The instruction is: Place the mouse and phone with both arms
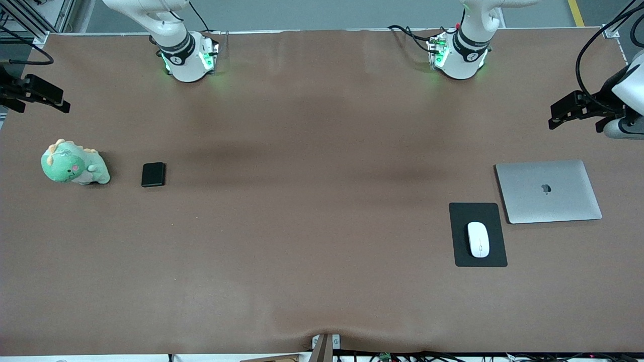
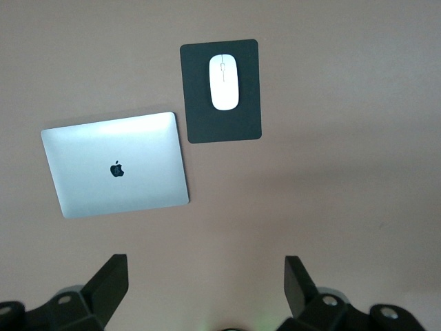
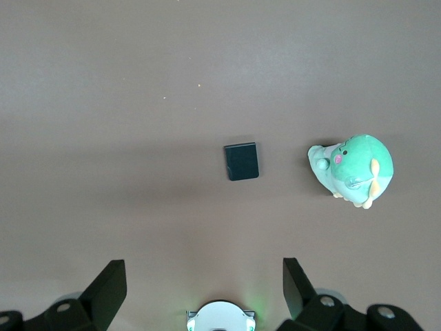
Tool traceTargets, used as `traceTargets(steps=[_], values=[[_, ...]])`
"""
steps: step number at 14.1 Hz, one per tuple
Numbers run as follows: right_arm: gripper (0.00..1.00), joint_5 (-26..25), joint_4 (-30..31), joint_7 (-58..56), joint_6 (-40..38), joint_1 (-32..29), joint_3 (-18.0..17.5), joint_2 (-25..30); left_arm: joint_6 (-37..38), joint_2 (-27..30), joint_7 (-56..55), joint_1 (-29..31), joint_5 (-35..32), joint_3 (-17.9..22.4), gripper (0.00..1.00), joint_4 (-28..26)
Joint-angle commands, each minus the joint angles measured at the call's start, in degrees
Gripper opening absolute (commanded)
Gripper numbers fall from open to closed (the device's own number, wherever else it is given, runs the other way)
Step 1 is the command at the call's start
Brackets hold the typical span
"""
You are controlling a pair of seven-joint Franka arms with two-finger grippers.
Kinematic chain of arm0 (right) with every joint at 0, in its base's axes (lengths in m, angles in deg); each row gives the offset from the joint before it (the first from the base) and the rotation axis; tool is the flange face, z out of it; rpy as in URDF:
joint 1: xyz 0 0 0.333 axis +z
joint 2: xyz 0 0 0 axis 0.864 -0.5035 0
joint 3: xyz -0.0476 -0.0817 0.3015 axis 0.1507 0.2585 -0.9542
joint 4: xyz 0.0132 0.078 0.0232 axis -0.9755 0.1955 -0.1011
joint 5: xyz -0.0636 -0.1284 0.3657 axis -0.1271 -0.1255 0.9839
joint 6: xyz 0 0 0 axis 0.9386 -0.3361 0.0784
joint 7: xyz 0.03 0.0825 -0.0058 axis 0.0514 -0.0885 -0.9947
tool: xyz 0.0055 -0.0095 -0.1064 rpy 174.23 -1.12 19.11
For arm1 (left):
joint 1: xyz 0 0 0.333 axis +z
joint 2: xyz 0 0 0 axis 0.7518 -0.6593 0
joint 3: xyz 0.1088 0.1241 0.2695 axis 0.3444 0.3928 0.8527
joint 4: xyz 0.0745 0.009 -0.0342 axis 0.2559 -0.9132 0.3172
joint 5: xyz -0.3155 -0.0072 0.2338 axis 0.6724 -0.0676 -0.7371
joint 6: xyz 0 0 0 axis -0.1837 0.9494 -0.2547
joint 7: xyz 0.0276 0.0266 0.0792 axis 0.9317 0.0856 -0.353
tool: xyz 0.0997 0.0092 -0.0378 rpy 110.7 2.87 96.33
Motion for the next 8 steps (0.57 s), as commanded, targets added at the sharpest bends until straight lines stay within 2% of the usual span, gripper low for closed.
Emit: traceTargets(steps=[1, 8], values=[[1.0, 1.07, -1.24, -0.71, -0.8, 0.94, 0.88, -0.69, 0.06, 0.12, 0.38, 0.05, -0.69, -0.26, 1.0, 0.22], [1.0, 1.25, -1.15, -0.71, -1.07, 1.02, 1.5, -0.87, 0.32, 0.2, -0.06, -0.04, -0.96, -0.43, 1.0, 0.13]])
